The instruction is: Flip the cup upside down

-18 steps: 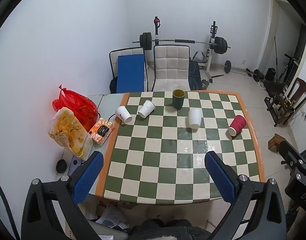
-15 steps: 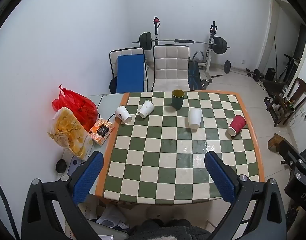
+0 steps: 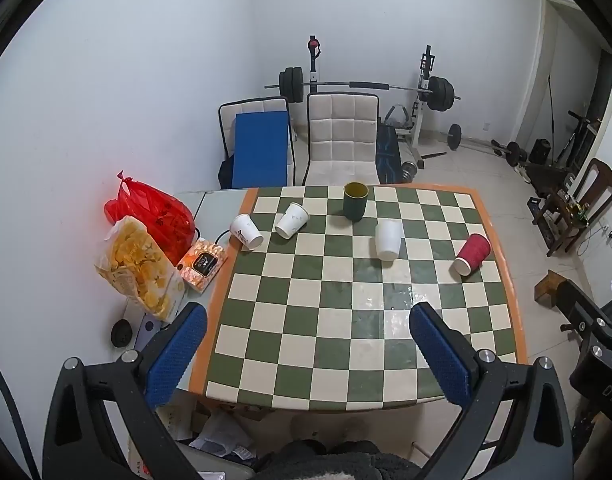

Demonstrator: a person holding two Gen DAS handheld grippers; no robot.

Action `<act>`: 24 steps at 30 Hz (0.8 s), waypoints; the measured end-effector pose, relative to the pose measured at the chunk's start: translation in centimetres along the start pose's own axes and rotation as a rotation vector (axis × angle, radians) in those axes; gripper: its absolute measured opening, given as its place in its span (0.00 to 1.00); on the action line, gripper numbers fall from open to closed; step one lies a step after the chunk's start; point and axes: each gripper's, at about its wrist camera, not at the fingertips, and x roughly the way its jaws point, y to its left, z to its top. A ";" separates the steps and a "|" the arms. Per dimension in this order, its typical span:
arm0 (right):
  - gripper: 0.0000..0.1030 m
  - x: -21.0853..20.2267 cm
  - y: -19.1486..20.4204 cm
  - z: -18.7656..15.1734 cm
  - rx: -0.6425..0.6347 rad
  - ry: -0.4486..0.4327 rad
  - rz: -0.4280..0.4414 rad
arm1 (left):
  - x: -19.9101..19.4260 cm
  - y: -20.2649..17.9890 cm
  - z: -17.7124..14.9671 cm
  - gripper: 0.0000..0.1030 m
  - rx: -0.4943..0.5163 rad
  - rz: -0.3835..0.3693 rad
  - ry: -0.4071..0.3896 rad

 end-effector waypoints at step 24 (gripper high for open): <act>1.00 0.1 1.2 1.7 -0.005 -0.002 0.028 | -1.0 -0.6 1.2 1.00 -0.009 -0.005 -0.014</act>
